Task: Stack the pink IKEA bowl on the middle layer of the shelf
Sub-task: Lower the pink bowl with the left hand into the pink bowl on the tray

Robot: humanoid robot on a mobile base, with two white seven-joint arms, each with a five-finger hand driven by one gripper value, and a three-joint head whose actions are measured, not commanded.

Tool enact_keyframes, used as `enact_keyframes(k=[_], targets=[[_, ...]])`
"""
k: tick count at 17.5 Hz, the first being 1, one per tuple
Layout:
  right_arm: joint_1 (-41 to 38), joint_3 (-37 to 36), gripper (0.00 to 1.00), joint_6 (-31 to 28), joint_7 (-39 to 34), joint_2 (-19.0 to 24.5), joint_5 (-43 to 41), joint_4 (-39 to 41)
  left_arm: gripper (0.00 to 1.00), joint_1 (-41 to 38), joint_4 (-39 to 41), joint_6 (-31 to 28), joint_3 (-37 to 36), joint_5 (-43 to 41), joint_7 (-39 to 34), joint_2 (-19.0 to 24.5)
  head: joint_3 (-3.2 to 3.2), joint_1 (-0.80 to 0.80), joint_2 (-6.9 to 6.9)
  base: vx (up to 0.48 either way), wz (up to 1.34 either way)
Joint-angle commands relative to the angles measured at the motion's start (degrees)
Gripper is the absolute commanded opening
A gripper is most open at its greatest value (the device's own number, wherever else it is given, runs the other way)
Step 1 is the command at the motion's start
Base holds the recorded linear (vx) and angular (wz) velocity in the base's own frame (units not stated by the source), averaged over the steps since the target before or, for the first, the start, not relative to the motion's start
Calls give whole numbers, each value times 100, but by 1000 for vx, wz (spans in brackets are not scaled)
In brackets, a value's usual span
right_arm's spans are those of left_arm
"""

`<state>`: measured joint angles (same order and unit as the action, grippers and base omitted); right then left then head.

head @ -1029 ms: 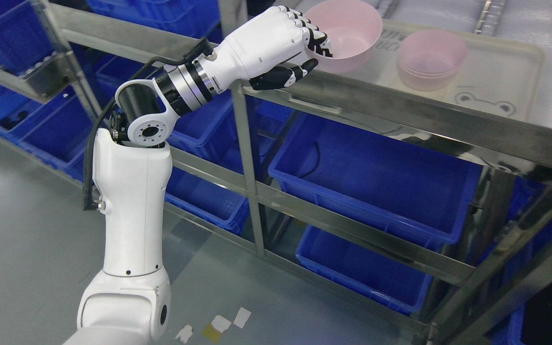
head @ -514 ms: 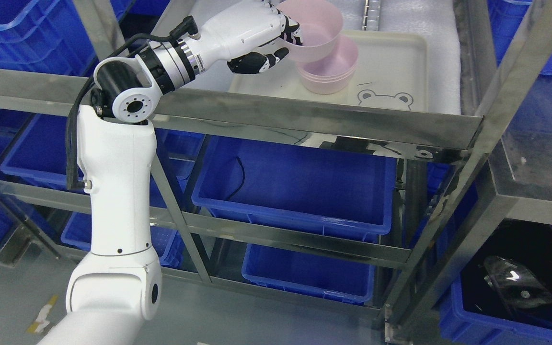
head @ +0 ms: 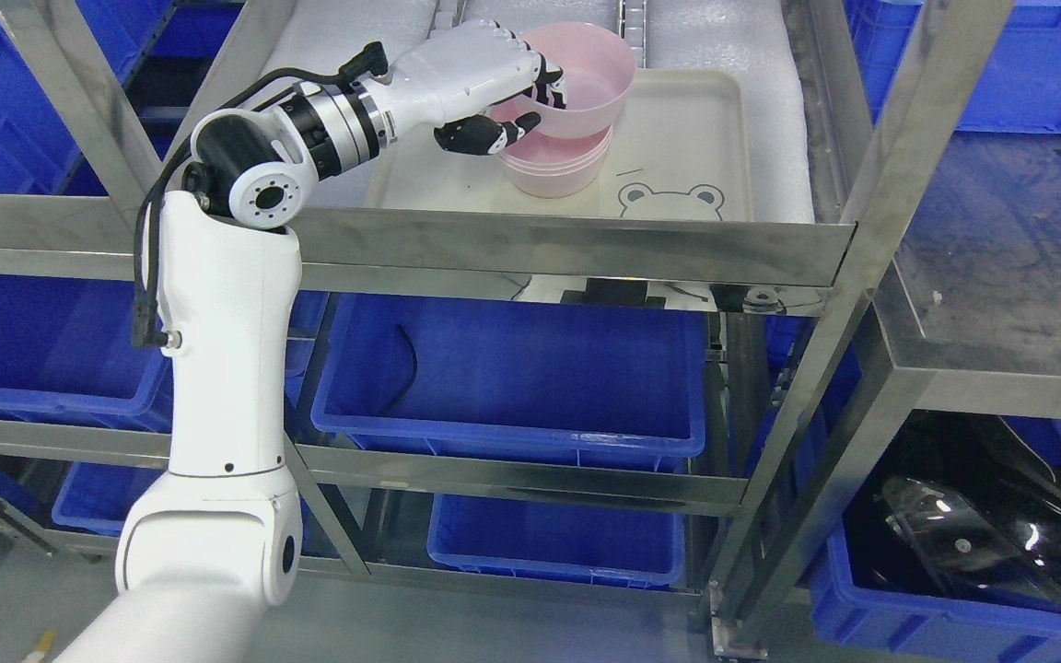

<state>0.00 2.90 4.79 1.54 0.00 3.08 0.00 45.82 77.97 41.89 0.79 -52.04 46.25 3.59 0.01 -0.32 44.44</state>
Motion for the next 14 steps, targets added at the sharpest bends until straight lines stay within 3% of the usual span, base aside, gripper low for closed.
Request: enact_keyframes(k=[1,5,8,12,13,14], targets=[[-132,0,100,-4,-4,-100,0,100,3,6,-291,4,-176,-113,15,326,0,0,0,10,-53],[-132,0,100,-4,-4,-100,0,100,4,-20,-291,12,-158,-60,6,283,0,0,0,-9,55],[-132,0,100,-4,-4,-100,0,100,6,-20,-300,83,-158,-16,-37,-59,0,0,0,-13,37],[-132,0,100,-4,-4,-100,0,100,10,-12,-309,83,-167,-25,-55,-175,0,0,0,-7,31],[-132,0,100,-4,-4,-100,0,100,17,-12,-317,83,-176,-42,-55,-175,0,0,0,0,0],[-132,0,100,-4,-4,-100,0,100,35,-12,-344,65,-176,-77,-55,-166,0,0,0,0,0]])
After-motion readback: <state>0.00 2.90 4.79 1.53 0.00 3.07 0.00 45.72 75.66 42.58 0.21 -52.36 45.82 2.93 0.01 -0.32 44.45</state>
